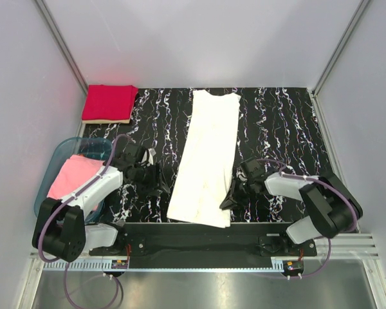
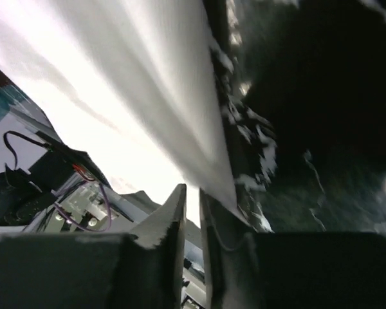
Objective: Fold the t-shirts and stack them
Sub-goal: Fold the tshirt
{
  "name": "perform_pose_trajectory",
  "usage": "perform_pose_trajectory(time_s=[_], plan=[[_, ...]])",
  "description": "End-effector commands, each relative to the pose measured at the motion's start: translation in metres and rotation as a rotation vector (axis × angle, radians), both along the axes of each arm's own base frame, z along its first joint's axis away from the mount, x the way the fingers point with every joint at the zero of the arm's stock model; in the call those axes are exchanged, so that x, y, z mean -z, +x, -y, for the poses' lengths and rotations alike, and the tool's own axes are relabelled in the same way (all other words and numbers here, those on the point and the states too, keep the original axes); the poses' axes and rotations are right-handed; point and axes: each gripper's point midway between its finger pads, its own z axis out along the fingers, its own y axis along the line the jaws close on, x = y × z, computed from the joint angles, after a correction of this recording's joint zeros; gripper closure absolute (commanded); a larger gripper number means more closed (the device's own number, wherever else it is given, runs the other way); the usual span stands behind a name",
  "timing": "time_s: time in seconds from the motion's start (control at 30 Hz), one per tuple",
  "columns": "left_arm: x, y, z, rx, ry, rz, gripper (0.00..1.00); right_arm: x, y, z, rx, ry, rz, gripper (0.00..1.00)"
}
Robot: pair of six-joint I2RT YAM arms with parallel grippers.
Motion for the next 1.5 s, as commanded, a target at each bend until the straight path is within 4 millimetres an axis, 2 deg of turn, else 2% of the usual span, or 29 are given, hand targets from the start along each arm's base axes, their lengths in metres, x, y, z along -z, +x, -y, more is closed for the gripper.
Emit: perform_pose_trajectory(time_s=[0.0, 0.13, 0.17, 0.23, 0.27, 0.3, 0.33, 0.37, 0.4, 0.43, 0.47, 0.53, 0.57, 0.6, 0.67, 0.7, 0.73, 0.83, 0.93, 0.97, 1.03, 1.07, 1.17, 1.3, 1.43, 1.47], plan=[[-0.012, 0.001, 0.008, 0.056, -0.070, 0.066, 0.45, 0.012, -0.015, 0.040, 0.020, -0.223, 0.008, 0.77], [-0.008, 0.005, 0.005, 0.029, -0.044, 0.059, 0.40, -0.038, 0.021, 0.041, 0.061, -0.183, 0.116, 0.67], [-0.004, 0.005, 0.006, 0.025, -0.042, 0.043, 0.40, -0.059, 0.038, 0.033, 0.053, -0.124, 0.163, 0.66], [-0.001, 0.004, 0.008, 0.026, -0.051, 0.025, 0.39, -0.074, 0.070, 0.039, 0.099, -0.103, 0.202, 0.62], [0.002, 0.003, 0.010, 0.028, -0.065, 0.008, 0.40, -0.095, 0.097, 0.037, 0.086, -0.081, 0.282, 0.60], [0.004, 0.003, 0.012, 0.027, -0.073, -0.001, 0.40, -0.089, 0.116, 0.042, 0.099, -0.094, 0.264, 0.60], [0.008, -0.001, 0.012, 0.028, -0.078, -0.018, 0.41, -0.092, 0.132, 0.043, 0.103, -0.083, 0.271, 0.60], [0.008, 0.000, 0.014, 0.021, -0.092, -0.022, 0.41, -0.117, 0.160, 0.035, 0.091, -0.028, 0.329, 0.60], [0.009, -0.002, 0.015, 0.021, -0.099, -0.030, 0.42, -0.103, 0.179, 0.037, 0.102, -0.028, 0.291, 0.61], [0.009, -0.003, 0.016, 0.019, -0.107, -0.034, 0.43, -0.105, 0.196, 0.035, 0.103, -0.019, 0.306, 0.62], [0.008, -0.003, 0.017, 0.014, -0.115, -0.032, 0.43, -0.110, 0.225, 0.027, 0.095, 0.004, 0.333, 0.66], [0.006, -0.002, 0.017, 0.011, -0.120, -0.028, 0.43, -0.113, 0.256, 0.022, 0.093, 0.033, 0.370, 0.72], [0.005, -0.002, 0.018, 0.005, -0.122, -0.031, 0.43, -0.130, 0.278, 0.018, 0.092, 0.066, 0.422, 0.78], [0.006, -0.003, 0.017, -0.002, -0.119, -0.036, 0.43, -0.111, 0.290, 0.015, 0.091, 0.079, 0.386, 0.83], [0.007, -0.002, 0.018, -0.009, -0.121, -0.046, 0.43, -0.107, 0.318, 0.009, 0.099, 0.160, 0.410, 0.90], [0.006, -0.001, 0.019, -0.008, -0.122, -0.048, 0.43, -0.107, 0.326, 0.006, 0.097, 0.189, 0.423, 0.94], [0.007, 0.000, 0.019, -0.011, -0.120, -0.051, 0.43, -0.110, 0.338, 0.002, 0.104, 0.224, 0.457, 0.95], [0.003, 0.004, 0.021, -0.024, -0.132, -0.042, 0.43, -0.102, 0.357, -0.011, 0.085, 0.314, 0.459, 0.96], [0.006, 0.003, 0.021, -0.037, -0.133, -0.047, 0.43, -0.076, 0.370, -0.014, 0.100, 0.318, 0.429, 0.96], [0.008, 0.002, 0.021, -0.037, -0.130, -0.051, 0.43, -0.059, 0.370, -0.014, 0.105, 0.316, 0.396, 0.96], [0.011, 0.000, 0.019, -0.046, -0.126, -0.059, 0.42, -0.040, 0.370, -0.013, 0.121, 0.302, 0.374, 0.97], [0.012, -0.001, 0.019, -0.048, -0.124, -0.062, 0.42, -0.021, 0.366, -0.012, 0.127, 0.290, 0.337, 0.97], [0.014, -0.002, 0.018, -0.054, -0.123, -0.067, 0.39, 0.011, 0.362, -0.007, 0.153, 0.247, 0.286, 0.98], [0.021, -0.007, 0.021, -0.044, -0.134, -0.117, 0.38, 0.020, 0.366, 0.007, 0.164, 0.161, 0.295, 0.97], [0.029, -0.013, 0.024, -0.040, -0.153, -0.165, 0.37, -0.001, 0.376, 0.020, 0.162, 0.179, 0.310, 0.95], [0.031, -0.014, 0.024, -0.043, -0.156, -0.173, 0.36, -0.016, 0.381, 0.019, 0.154, 0.200, 0.332, 0.95]])
